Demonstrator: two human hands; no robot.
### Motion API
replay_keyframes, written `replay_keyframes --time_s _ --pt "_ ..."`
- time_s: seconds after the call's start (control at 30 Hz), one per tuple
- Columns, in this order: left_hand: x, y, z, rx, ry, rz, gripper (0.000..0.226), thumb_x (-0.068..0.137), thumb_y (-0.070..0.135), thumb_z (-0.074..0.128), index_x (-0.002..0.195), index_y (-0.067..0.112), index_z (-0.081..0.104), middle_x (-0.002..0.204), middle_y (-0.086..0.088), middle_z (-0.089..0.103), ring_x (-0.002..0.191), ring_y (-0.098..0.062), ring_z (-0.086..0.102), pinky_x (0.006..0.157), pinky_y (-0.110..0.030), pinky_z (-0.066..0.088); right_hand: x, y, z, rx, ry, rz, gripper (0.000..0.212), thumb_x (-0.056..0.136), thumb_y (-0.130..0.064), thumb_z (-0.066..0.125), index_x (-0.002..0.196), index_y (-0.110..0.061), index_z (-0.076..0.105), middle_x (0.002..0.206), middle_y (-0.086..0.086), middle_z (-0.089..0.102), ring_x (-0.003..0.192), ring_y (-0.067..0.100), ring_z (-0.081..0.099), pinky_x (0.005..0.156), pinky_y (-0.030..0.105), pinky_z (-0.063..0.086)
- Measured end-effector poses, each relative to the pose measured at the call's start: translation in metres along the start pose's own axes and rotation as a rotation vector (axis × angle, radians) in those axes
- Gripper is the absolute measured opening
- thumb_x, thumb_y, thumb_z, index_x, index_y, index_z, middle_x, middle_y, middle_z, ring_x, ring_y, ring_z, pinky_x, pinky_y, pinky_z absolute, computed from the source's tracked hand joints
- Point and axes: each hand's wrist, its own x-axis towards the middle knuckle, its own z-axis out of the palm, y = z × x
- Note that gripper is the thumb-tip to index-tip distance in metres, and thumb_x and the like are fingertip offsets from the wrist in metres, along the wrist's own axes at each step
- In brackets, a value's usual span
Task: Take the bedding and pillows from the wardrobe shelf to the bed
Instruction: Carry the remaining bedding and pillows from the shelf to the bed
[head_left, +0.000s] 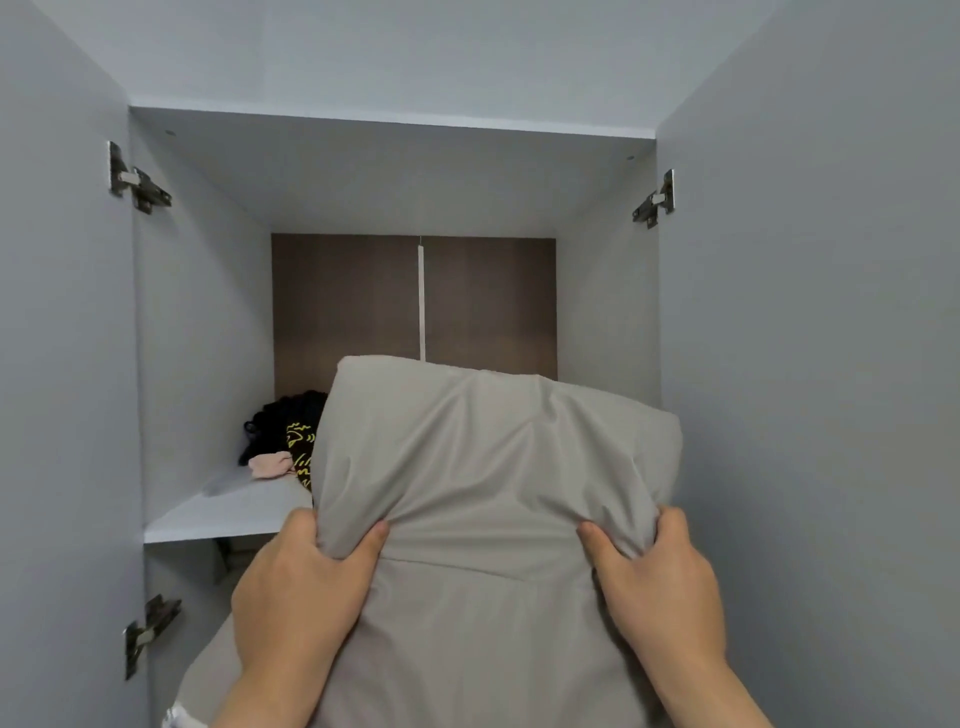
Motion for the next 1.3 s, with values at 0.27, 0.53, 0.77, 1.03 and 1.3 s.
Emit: replay_keyframes --time_s 0.27,0.53,0.77,1.03,1.3 --pt "-0.045 0.008 -0.038 -0.037 -0.136 0.021 0.047 0.072 0.064 0.064 0.07 0.02 0.046 0.062 0.006 0.05 0.062 -0.018 0.043 0.056 -0.035 0.035 -0.067 -0.004 -0.061 -0.079 0.07 0.063 0.049 0.076 -0.062 0.065 0.092 -0.021 0.042 0.075 -0.006 0.051 0.078 0.029 0.055 0.069 0.04 0.048" --pt "-0.073 0.004 -0.053 -0.153 -0.28 0.159 0.045 0.073 0.062 0.064 0.068 0.024 0.041 0.061 0.006 0.05 0.054 -0.011 0.042 0.05 -0.03 0.034 -0.133 -0.017 -0.11 -0.223 0.212 0.159 0.045 0.077 -0.056 0.067 0.094 -0.022 0.043 0.075 -0.012 0.053 0.075 0.026 0.053 0.066 0.037 0.046" --pt "-0.138 0.026 -0.079 -0.339 -0.432 0.271 0.049 0.074 0.058 0.066 0.069 0.017 0.04 0.06 0.0 0.049 0.059 -0.026 0.047 0.051 -0.034 0.037 -0.211 -0.024 -0.195 -0.356 0.38 0.215 0.046 0.078 -0.056 0.066 0.096 -0.02 0.044 0.076 -0.013 0.052 0.078 0.025 0.055 0.07 0.04 0.049" --pt "-0.226 0.109 -0.13 -0.561 -0.603 0.333 0.052 0.072 0.064 0.064 0.072 0.017 0.042 0.068 -0.005 0.053 0.068 -0.031 0.05 0.061 -0.041 0.045 -0.3 -0.05 -0.337 -0.49 0.608 0.254 0.045 0.078 -0.055 0.067 0.093 -0.019 0.043 0.074 -0.011 0.05 0.078 0.029 0.052 0.066 0.038 0.043" --pt "-0.368 0.213 -0.222 -0.836 -0.781 0.405 0.051 0.073 0.059 0.068 0.074 0.012 0.046 0.063 0.003 0.048 0.06 -0.025 0.042 0.055 -0.034 0.033 -0.426 -0.083 -0.508 -0.666 0.855 0.34 0.048 0.077 -0.057 0.066 0.093 -0.019 0.041 0.08 -0.001 0.054 0.09 0.037 0.06 0.073 0.043 0.048"
